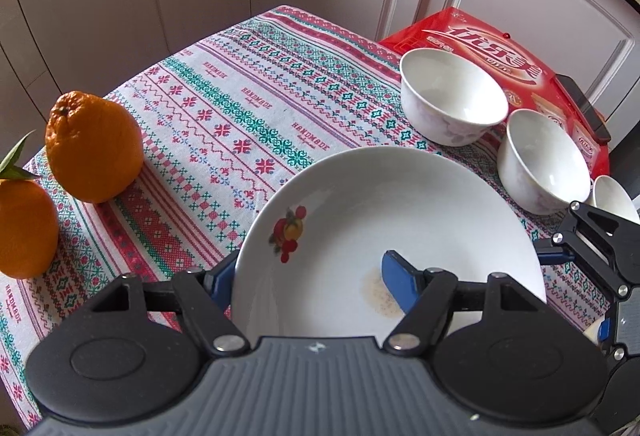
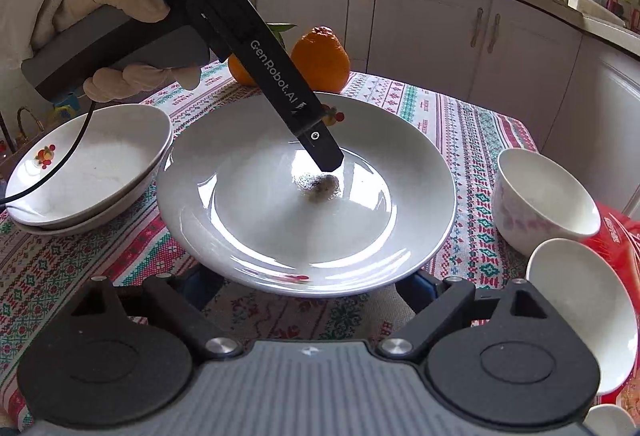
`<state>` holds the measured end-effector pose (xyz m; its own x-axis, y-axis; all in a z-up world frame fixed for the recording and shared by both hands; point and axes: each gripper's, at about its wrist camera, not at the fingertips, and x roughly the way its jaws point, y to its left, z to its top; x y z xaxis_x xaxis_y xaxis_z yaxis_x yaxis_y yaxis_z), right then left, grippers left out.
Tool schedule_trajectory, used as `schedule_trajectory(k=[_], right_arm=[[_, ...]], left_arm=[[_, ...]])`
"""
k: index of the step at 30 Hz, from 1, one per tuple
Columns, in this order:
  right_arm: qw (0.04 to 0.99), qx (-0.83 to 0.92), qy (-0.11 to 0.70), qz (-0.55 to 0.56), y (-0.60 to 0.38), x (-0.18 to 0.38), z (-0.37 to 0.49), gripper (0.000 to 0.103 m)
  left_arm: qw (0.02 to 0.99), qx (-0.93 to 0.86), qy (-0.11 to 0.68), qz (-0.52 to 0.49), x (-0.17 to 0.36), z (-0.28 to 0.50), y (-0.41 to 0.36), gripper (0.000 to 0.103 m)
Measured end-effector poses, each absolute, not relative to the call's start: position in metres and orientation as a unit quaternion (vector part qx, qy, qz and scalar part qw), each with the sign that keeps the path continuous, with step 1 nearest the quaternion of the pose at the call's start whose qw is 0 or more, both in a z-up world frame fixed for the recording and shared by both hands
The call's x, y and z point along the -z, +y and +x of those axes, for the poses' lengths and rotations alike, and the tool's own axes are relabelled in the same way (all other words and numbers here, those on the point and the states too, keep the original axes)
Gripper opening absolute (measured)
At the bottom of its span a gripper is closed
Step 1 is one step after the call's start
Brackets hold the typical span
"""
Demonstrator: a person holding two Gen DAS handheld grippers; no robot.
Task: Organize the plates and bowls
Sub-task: 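Lift and carry the held plate with the left gripper toward the plate stack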
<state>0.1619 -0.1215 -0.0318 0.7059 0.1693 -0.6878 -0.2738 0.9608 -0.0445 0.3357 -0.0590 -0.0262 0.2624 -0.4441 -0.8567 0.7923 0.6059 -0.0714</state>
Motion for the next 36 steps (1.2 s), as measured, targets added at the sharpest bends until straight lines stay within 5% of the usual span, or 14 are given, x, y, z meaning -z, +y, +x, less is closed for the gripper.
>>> schedule_trajectory(k=[18, 36], right_arm=[[0.911, -0.213, 0.333, -0.118, -0.063, -0.007, 0.129, 0.095], [0.881, -0.266, 0.351, -0.170, 0.003, 0.003, 0.130, 0.095]], left_arm=[[0.830, 0.324, 0.435, 0.128, -0.011, 0.277, 0.046, 0.073], [0.845, 0.276, 0.454, 0.068, 0.013, 0.254, 0.130, 0.073]])
